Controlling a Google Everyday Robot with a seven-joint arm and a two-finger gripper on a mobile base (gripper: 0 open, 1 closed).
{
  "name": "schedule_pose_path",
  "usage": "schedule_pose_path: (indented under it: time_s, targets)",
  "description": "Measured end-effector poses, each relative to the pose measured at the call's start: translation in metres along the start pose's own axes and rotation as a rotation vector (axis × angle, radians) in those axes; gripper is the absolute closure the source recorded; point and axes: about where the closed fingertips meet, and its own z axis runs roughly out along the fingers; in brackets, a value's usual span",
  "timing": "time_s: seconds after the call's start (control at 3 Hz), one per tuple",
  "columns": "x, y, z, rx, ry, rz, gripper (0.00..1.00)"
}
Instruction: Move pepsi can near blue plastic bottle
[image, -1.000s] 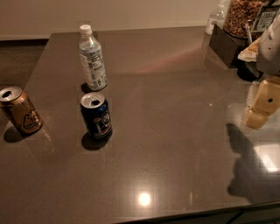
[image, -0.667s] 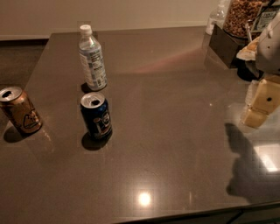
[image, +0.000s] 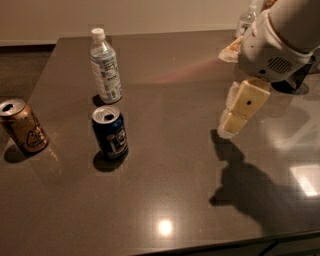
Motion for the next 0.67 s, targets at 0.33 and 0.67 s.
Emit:
schedule_pose_path:
  time_s: [0.33, 0.67]
  targets:
    - [-0.047, 0.004, 0.021, -0.024, -0.087, -0.05, 0.0]
    - [-0.098, 0.029, 0.045, -0.094, -0.158, -0.139, 0.0]
